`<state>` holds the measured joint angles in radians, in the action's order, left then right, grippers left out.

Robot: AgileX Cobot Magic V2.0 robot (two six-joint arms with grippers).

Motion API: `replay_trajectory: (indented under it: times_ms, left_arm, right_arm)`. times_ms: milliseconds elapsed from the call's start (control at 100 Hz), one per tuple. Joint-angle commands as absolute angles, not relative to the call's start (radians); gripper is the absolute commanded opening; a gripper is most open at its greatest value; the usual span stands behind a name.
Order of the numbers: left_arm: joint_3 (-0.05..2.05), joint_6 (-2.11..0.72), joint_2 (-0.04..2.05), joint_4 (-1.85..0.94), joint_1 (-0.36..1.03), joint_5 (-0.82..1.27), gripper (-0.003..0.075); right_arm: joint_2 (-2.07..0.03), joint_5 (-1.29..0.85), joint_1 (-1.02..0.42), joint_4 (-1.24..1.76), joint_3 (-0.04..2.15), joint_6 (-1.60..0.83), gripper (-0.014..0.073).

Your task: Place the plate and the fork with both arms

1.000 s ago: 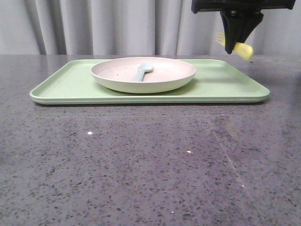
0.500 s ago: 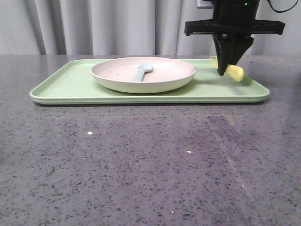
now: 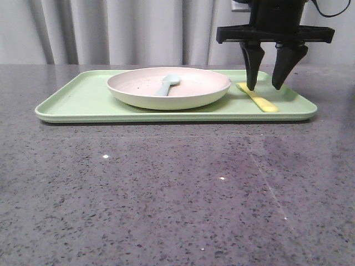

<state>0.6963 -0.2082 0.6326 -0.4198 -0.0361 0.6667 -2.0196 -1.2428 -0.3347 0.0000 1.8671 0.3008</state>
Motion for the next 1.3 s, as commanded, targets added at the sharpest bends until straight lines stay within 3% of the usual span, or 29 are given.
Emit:
replay_trajectory:
  times_ms: [0,460,1290]
  left_arm:
    - [0.721,-0.203,0.630,-0.440,-0.034,0.602,0.0347]
    - [0.721,-0.203,0.630,-0.440,-0.034,0.602,0.0347]
    - [0.721,-0.203,0.630,-0.440,-0.034,0.602,0.0340]
  right_arm:
    - [-1.943,-1.251,-0.331,0.000,1.889,0.290,0.0360]
    - [-1.707,-1.239,-0.332,-0.060,1.849,0.290,0.0360]
    - [-1.027,-0.819,-0.332,-0.064,1.084,0.290,0.0359]
